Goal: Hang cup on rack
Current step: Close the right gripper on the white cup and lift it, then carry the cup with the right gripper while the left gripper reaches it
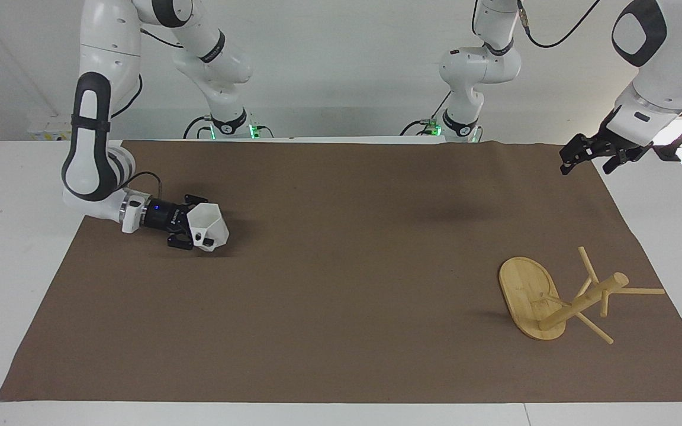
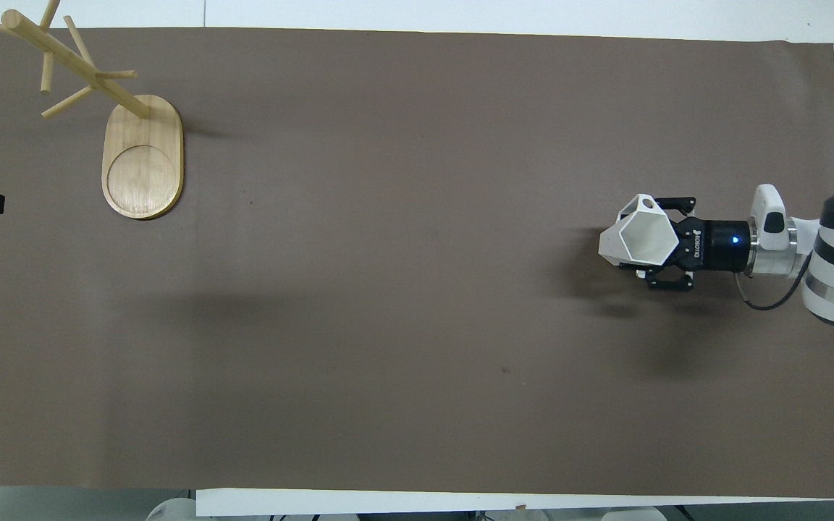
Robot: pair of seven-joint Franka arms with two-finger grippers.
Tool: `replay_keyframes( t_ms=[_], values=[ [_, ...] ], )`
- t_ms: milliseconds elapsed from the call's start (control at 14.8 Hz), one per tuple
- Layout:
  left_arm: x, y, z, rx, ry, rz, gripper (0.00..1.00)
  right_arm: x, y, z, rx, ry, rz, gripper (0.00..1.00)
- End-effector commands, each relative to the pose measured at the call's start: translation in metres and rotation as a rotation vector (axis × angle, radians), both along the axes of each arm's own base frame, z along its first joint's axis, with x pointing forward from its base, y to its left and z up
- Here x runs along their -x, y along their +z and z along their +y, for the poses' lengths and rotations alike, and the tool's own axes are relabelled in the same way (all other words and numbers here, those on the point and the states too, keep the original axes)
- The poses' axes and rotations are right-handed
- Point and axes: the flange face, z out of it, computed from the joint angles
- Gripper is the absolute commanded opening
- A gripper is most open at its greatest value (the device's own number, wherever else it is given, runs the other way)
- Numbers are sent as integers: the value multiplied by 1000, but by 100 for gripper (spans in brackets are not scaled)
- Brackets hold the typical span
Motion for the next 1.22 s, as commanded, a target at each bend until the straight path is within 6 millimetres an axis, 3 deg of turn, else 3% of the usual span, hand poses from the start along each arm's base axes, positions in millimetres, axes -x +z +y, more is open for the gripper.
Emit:
replay_keyframes(
  t_ms=[0,68,203,339,542,814,949,1085,1153],
  values=[
    [5,-2,-17,-19,-6,-20,100,-22,59,63,54,-18,19,36],
    [6,-2,-45,-22,39,-34,100,-26,79,86,76,-51,30,36],
    [11,-7,-113,-28,100,-42,100,-29,115,150,96,-86,23,36],
    [21,-16,-186,-31,181,-58,100,-25,129,194,114,-129,24,36],
    [39,-23,-276,-27,245,-69,100,-18,130,236,99,-195,15,36],
    [31,-30,-362,18,325,-62,100,-7,127,273,119,-230,1,37],
    [40,-34,-396,33,318,-59,100,-2,126,286,137,-241,-6,37],
    [45,-43,-413,33,322,-58,100,1,125,293,142,-258,-4,37],
    [43,-39,-416,44,322,-66,100,1,124,294,136,-262,2,37]
  ],
)
